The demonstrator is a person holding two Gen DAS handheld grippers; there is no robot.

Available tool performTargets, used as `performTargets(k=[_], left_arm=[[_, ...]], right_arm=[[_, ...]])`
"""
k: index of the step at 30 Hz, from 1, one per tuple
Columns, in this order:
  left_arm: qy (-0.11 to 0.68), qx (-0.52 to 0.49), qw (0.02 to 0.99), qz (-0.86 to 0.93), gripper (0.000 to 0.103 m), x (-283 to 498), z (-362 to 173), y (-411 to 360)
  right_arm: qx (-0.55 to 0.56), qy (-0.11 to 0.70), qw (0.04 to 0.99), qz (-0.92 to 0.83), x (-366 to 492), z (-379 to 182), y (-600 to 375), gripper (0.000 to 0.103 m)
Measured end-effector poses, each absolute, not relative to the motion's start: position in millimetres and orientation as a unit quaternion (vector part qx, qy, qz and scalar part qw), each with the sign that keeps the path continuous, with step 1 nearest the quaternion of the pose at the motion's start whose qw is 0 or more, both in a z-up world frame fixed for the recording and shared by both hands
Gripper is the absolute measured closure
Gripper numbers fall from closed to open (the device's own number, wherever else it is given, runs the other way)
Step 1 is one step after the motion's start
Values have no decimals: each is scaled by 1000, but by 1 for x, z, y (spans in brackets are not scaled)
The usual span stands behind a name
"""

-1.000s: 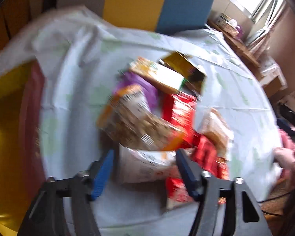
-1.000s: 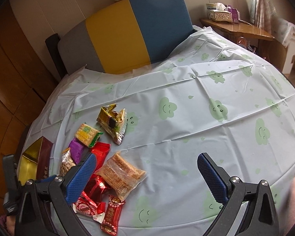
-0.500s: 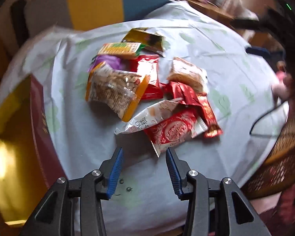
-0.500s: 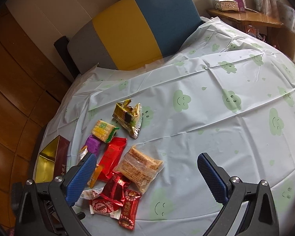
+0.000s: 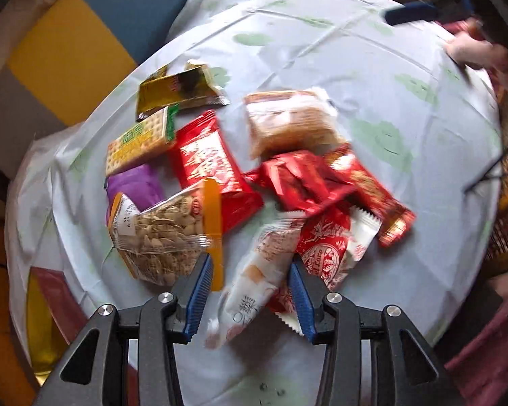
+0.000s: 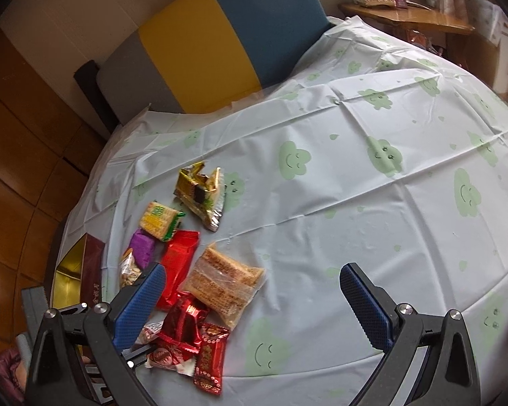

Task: Organize snacks
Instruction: 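Move the left gripper to the snack pile and grasp a white packet, then carry the white packet into the gold tin and release it while the right gripper grasps a red foil packet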

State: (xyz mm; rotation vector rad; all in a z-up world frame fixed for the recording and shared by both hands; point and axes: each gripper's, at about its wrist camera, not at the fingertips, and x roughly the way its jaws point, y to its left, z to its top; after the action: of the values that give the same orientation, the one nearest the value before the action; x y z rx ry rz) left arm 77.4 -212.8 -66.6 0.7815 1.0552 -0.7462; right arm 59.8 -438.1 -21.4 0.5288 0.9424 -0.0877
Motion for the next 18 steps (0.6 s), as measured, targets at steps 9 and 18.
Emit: performTargets(k=[9,18], left_arm=[[470,133,819,-303,82,75,-29,-146],[445,21,859,-254,82,52,-6,-97]], right_arm=[[223,474,852,-20,69,-29,-422,0],[196,526,820,108,79,-44,-372,35]])
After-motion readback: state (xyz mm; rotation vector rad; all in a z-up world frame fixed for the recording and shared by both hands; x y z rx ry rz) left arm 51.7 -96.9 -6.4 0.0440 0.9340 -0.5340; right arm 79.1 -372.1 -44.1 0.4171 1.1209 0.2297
